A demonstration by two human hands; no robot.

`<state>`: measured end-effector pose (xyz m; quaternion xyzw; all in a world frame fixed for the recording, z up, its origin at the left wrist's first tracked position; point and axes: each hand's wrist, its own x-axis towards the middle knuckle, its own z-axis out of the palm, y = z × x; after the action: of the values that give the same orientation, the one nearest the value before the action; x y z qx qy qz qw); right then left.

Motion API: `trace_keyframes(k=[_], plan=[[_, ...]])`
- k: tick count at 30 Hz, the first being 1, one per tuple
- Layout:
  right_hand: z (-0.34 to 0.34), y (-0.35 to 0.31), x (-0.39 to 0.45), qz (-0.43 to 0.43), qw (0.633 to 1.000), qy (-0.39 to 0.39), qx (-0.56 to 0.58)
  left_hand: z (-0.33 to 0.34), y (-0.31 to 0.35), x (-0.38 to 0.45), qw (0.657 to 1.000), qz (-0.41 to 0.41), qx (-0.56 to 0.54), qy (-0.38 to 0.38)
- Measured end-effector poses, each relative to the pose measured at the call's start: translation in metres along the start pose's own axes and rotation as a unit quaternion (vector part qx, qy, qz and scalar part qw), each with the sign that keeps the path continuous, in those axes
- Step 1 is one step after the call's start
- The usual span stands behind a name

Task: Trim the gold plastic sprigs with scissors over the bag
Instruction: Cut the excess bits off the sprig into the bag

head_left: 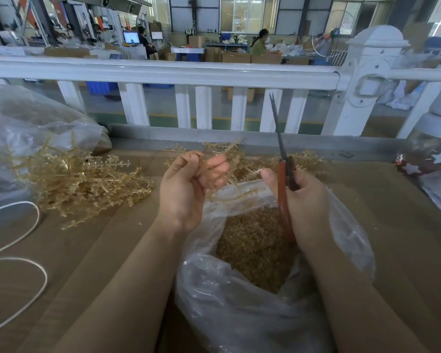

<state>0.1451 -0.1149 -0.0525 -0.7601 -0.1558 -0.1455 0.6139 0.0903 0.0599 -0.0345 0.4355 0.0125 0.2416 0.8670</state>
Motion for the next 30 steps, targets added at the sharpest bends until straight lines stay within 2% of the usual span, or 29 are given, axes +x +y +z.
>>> trace_keyframes(k=[7, 16, 19, 30], plan=[[-0.0029, -0.0062, 0.0011, 0.018, 0.993, -0.061, 0.096, -0.0028, -0.0004, 0.0023, 0.998, -0.02, -0.054, 0.012], [-0.0034, -0.0006, 0.0062, 0.057, 0.988, -0.096, 0.105, -0.0007, 0.001, 0.001, 0.998, -0.027, -0.059, -0.008], [-0.0026, -0.0003, 0.0062, 0.046, 0.99, -0.093, 0.092, -0.0002, 0.0016, 0.0009, 0.997, -0.035, -0.068, -0.012], [-0.0045, -0.0027, 0.0039, 0.027, 0.989, -0.098, 0.106, -0.0026, 0.0045, 0.0006, 0.981, -0.088, -0.171, 0.002]])
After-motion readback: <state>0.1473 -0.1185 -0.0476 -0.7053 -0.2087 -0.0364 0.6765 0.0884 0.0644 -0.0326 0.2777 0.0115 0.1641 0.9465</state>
